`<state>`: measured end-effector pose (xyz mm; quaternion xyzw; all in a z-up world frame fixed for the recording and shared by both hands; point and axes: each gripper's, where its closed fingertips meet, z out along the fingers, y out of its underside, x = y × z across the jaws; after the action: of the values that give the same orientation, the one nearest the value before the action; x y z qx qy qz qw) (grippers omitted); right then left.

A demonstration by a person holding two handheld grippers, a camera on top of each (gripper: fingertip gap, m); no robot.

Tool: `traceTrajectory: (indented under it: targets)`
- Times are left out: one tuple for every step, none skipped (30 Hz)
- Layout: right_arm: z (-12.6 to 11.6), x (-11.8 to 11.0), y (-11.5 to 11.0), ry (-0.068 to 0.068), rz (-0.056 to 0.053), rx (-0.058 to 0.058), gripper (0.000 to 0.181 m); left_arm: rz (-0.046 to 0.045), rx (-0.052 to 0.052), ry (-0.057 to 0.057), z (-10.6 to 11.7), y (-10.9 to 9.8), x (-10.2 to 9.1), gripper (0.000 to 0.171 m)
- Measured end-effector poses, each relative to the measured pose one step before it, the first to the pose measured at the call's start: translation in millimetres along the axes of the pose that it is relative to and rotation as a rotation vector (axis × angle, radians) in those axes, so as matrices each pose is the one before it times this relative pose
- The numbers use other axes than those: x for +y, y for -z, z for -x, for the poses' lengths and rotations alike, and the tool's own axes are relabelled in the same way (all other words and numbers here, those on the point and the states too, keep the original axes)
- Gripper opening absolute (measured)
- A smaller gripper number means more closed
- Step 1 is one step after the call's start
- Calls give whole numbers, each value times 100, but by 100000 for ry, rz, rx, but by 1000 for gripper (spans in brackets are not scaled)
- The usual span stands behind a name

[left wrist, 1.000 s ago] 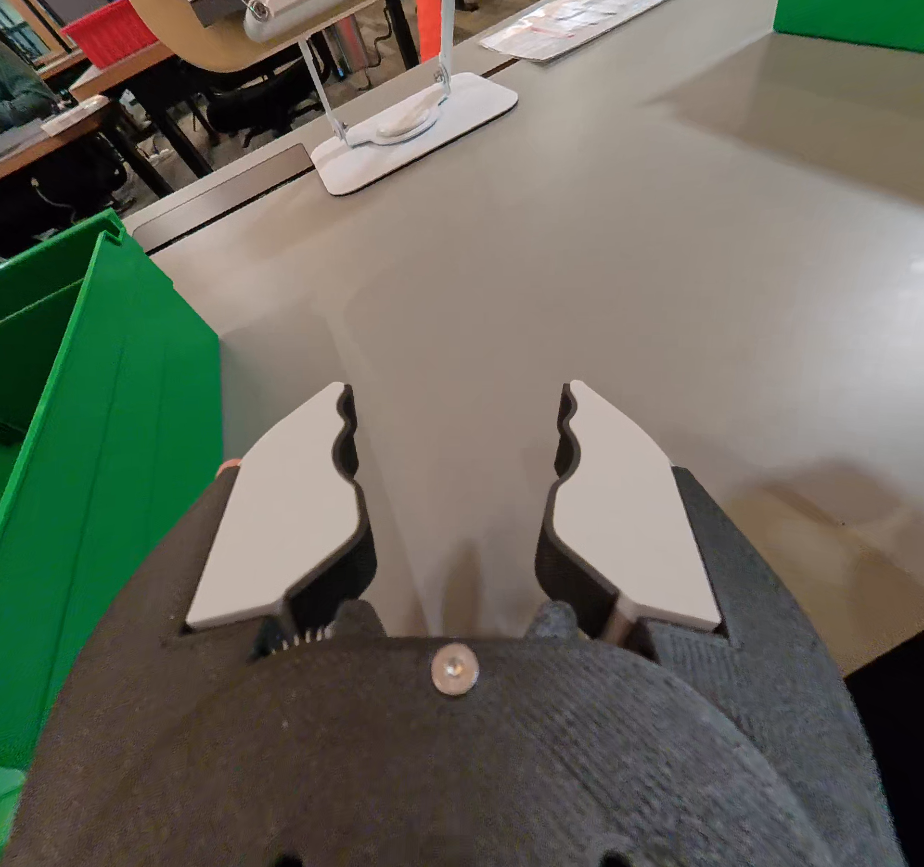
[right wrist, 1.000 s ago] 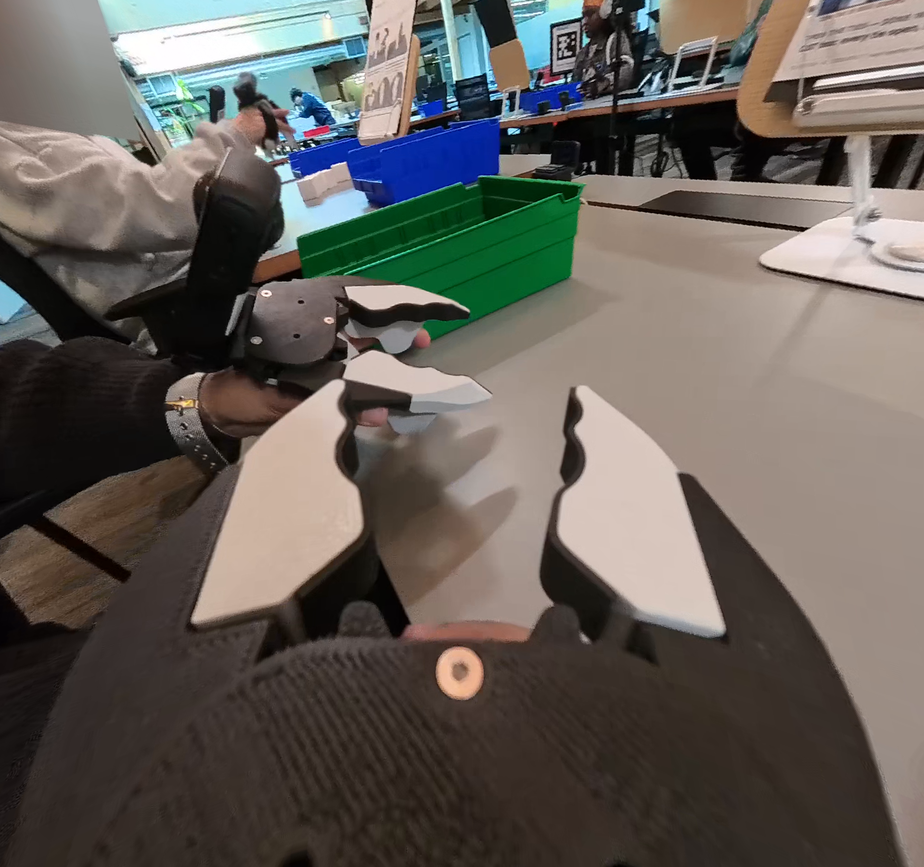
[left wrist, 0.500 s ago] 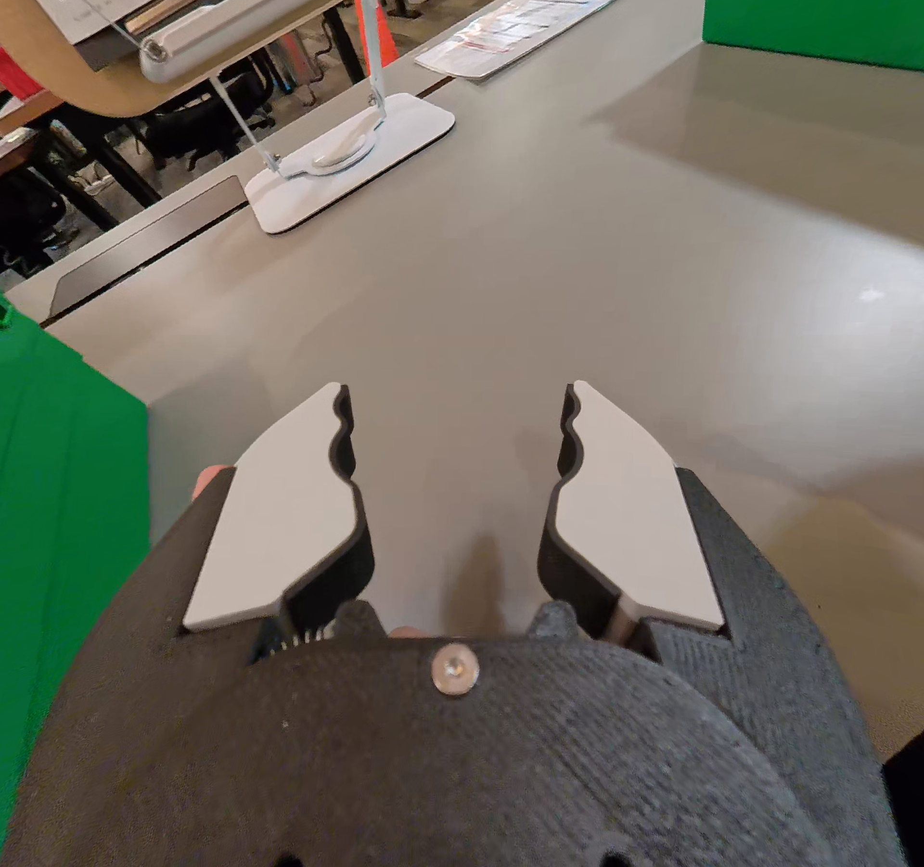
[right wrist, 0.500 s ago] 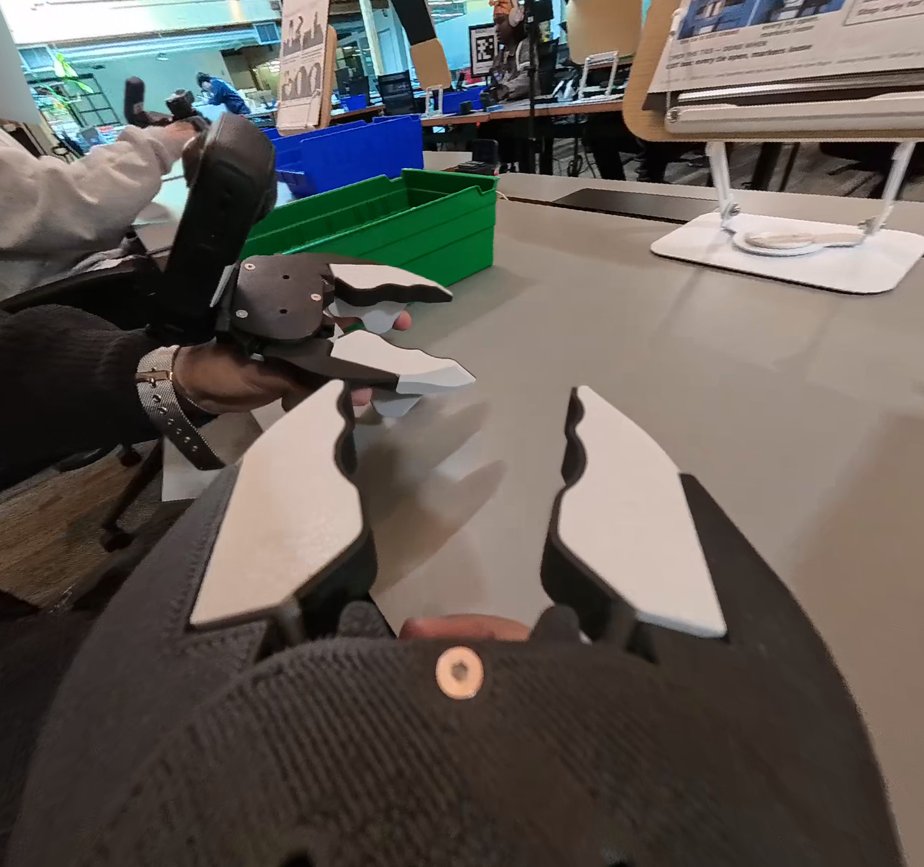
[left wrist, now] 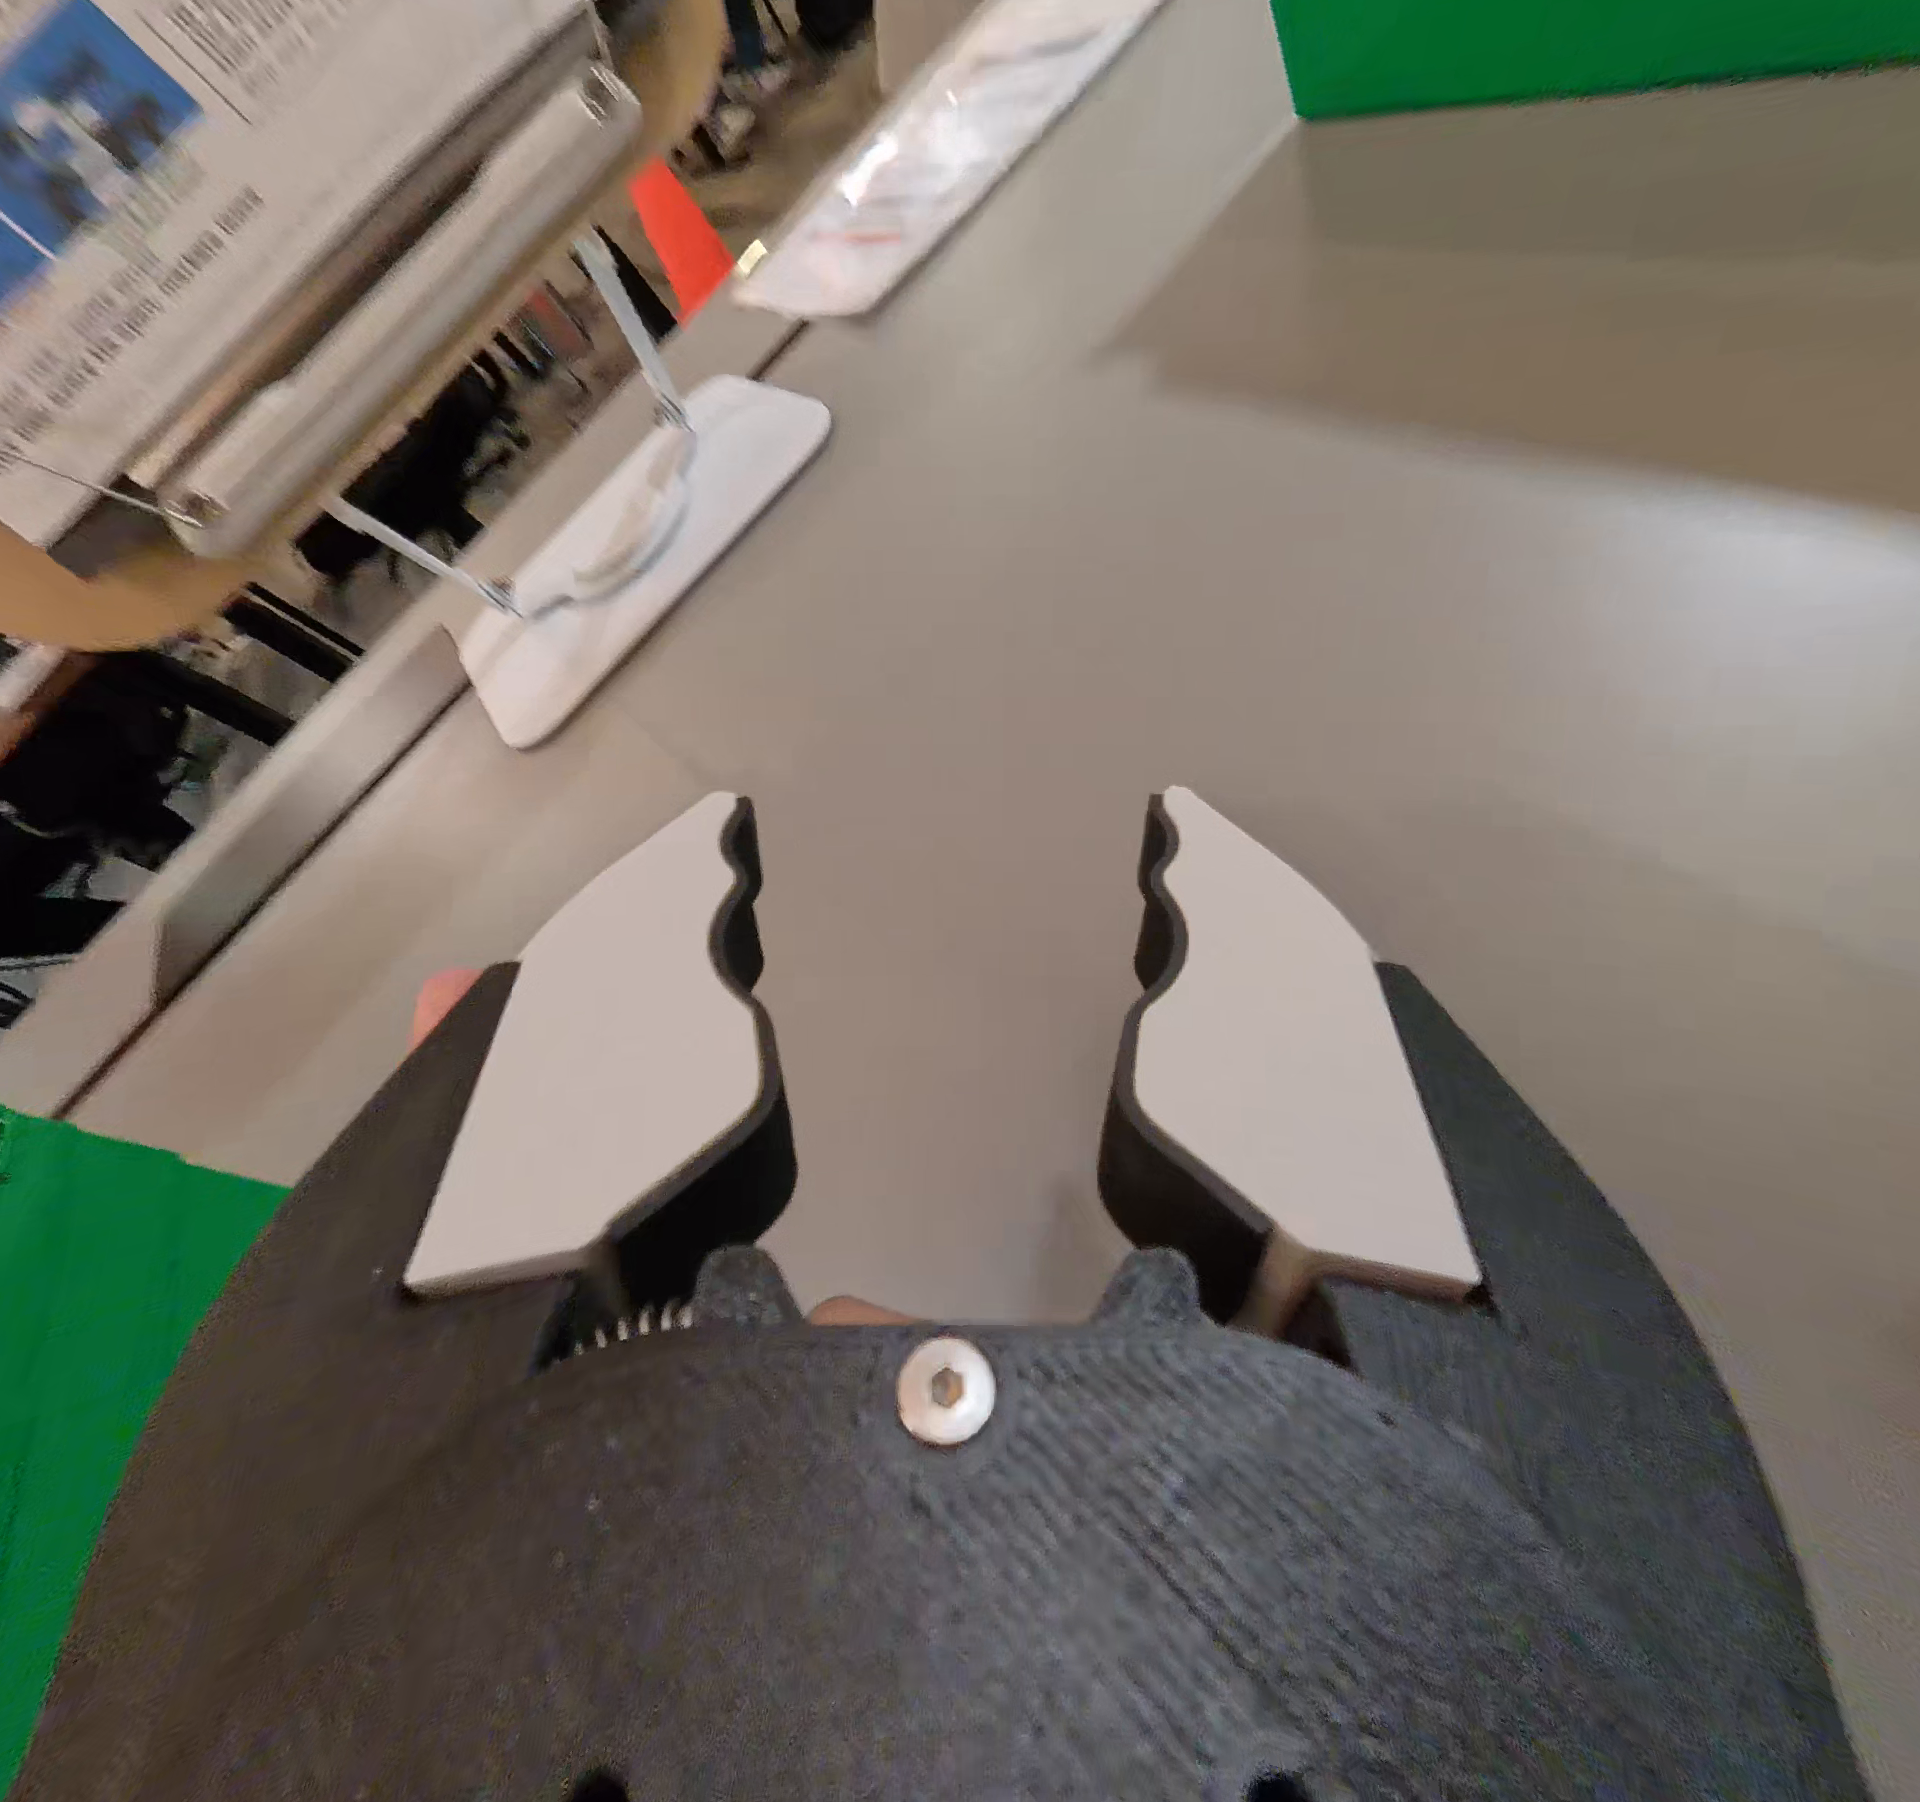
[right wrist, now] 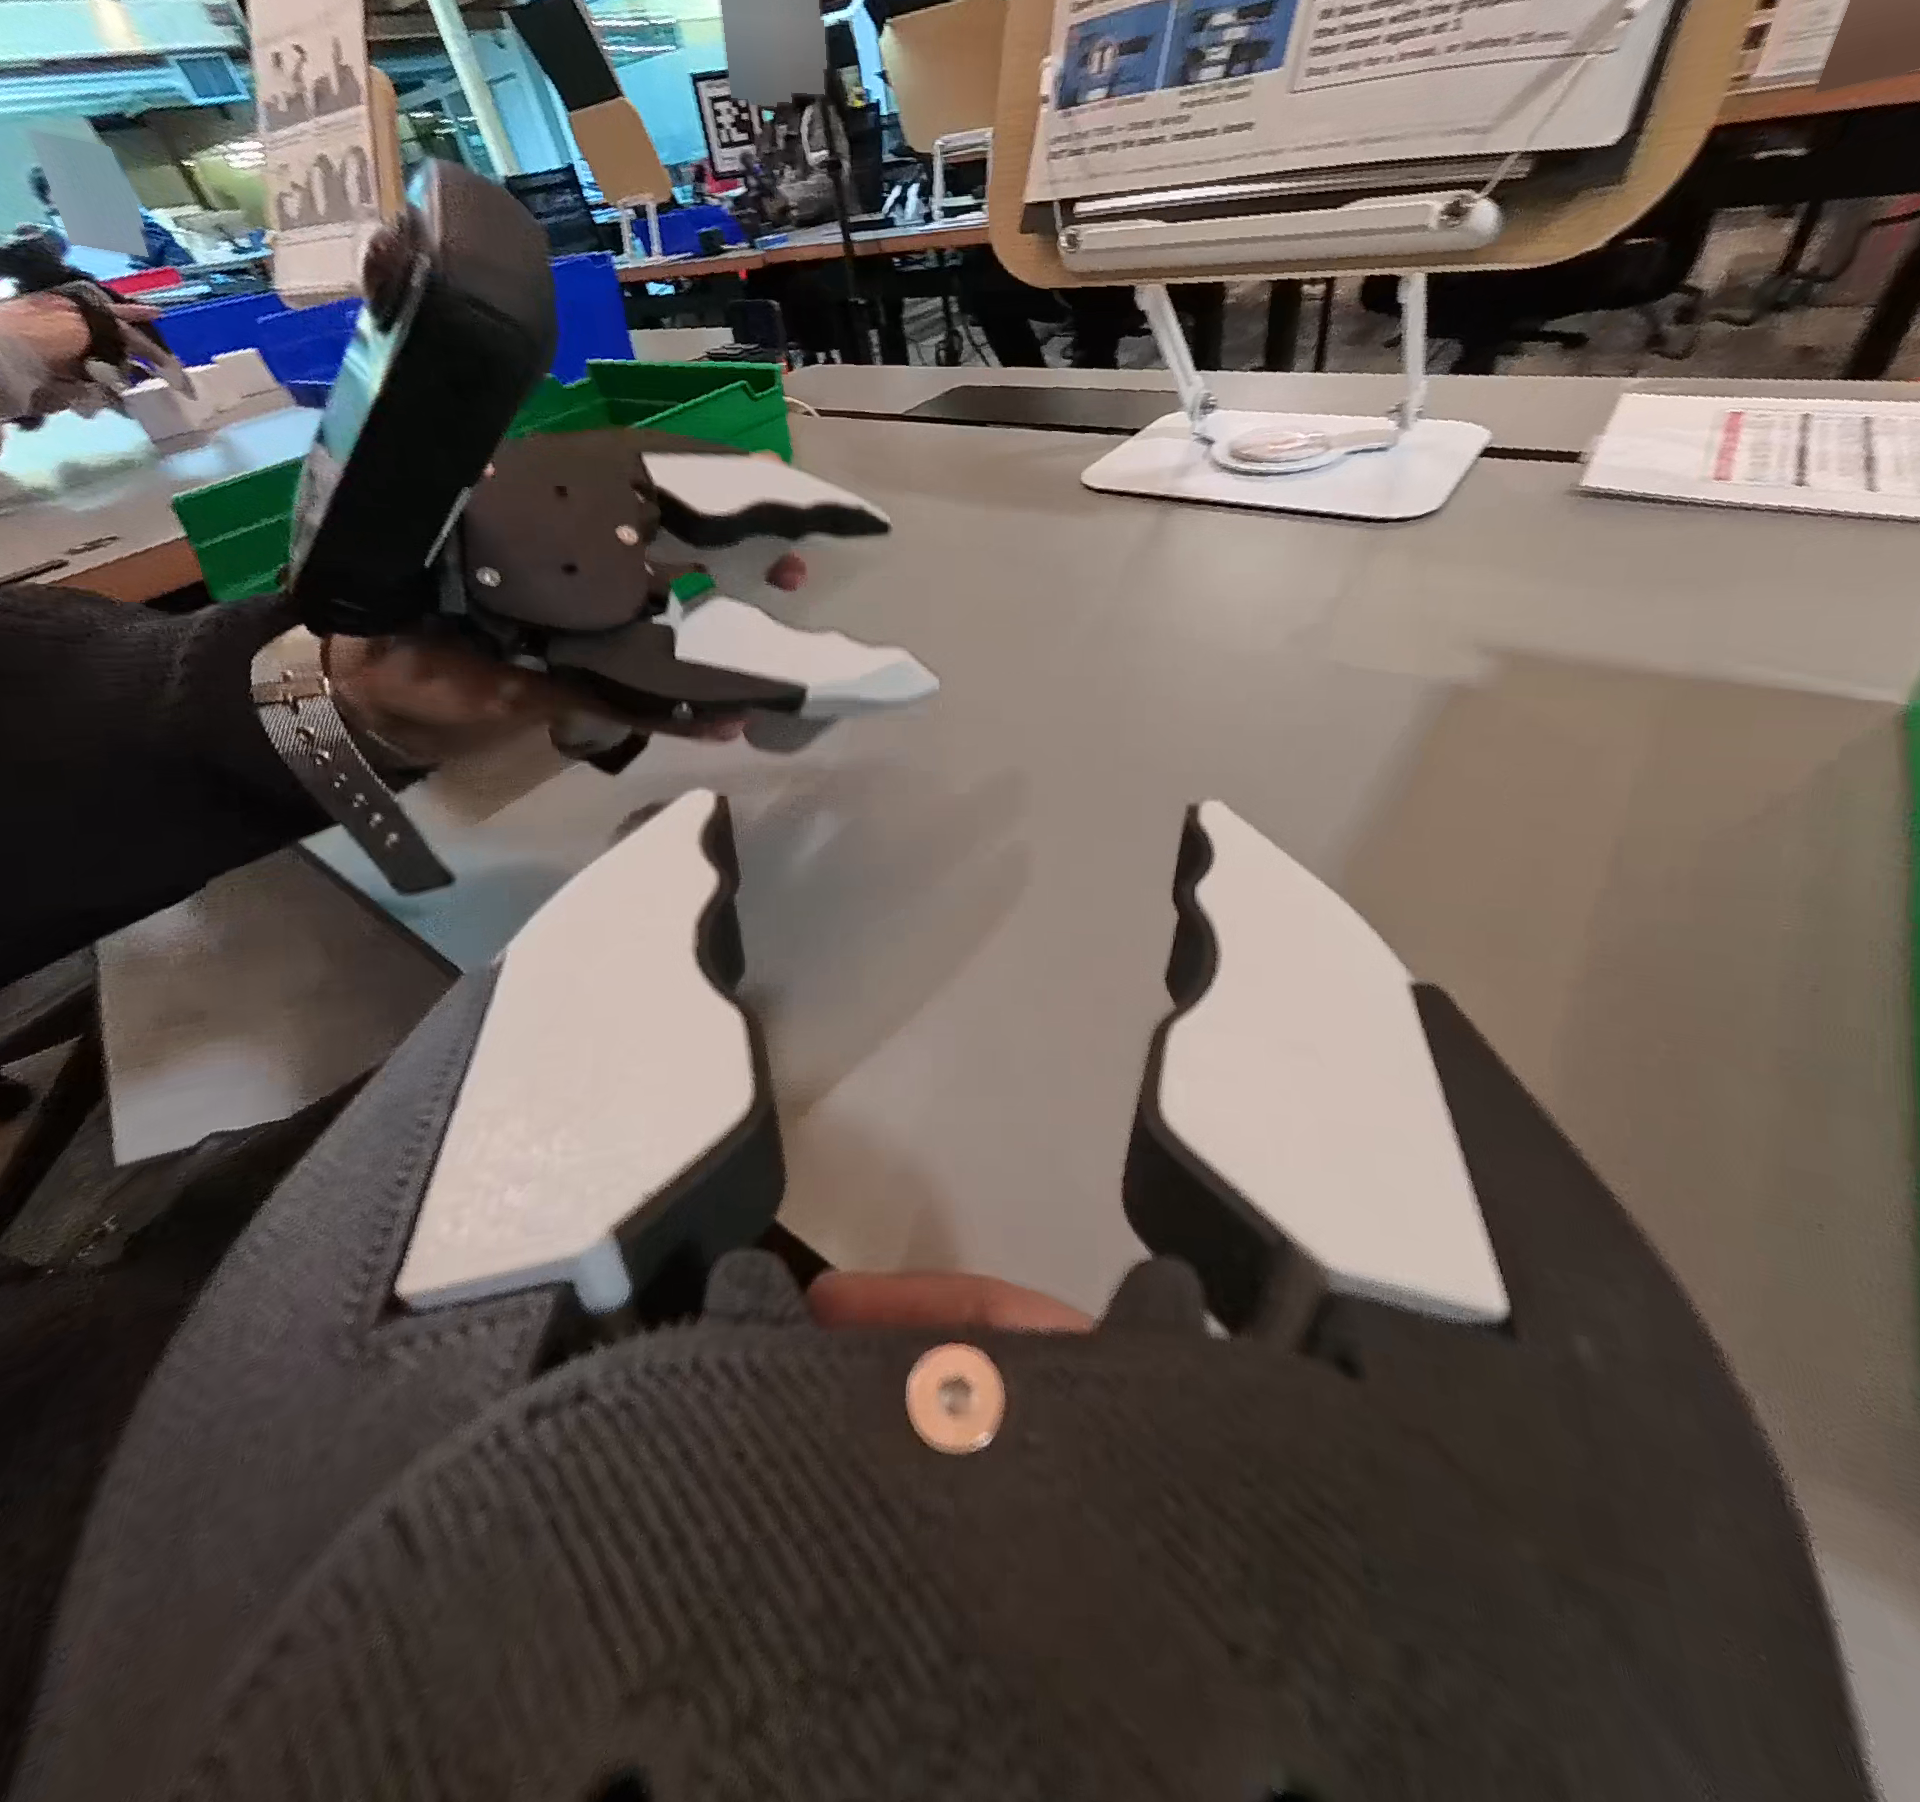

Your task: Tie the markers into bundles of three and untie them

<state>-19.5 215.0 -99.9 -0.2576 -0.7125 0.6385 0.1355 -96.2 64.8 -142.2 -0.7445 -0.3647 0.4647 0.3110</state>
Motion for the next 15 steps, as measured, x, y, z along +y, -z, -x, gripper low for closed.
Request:
traceTrajectory:
  targets:
    - [-287, 75, 409, -284, -38, 1633, 82, -2238, -925, 121, 450, -246, -550, 65]
    - [-270, 56, 384, -640, -132, 1448, 81, -1970, 617, 1265, 174, -306, -528, 62]
    - [-293, 62, 355, -759, -198, 1543, 81, -1244, 1092, 2234, 22, -379, -448, 61]
    - [-296, 71, 356, -609, -120, 1543, 80, -702, 1799, 2376, -155, -430, -372, 59]
    - [-232, 127, 352, -500, 164, 1120, 79, -616, 2280, 2236, -315, -472, -342, 57]
    - [-183, 199, 350, -560, 563, 963, 79, -872, 1965, 2005, -328, -467, -352, 55]
    - [-222, 204, 355, -543, 651, 1349, 79, -1028, 1898, 1310, -369, -473, -374, 52]
    - [-167, 132, 366, -233, 264, 1222, 79, -880, 1664, 478, -378, -462, -352, 50]
    - [-143, 86, 373, 87, -16, 1087, 79, -984, 425, 88, -237, -441, -368, 45]
    - [-178, 72, 362, 280, 17, 1453, 78, -1036, 243, -579, -227, -416, -382, 37]
    - [-152, 62, 352, 427, -9, 1404, 78, -1690, 1182, -721, -360, -352, -467, 29]
    - [-123, 73, 332, 424, -52, 1123, 77, -2274, 1884, -420, -472, -301, -532, 20]
    - [-115, 98, 312, 307, 11, 1125, 76, -1956, 2130, 32, -502, -309, -484, 13]
    - [-112, 124, 270, 346, 222, 1025, 75, -1038, 1775, 589, -459, -346, -400, 9]
    - [-83, 76, 203, 316, 176, 817, 74, -403, 1763, 746, -440, -322, -276, 2]
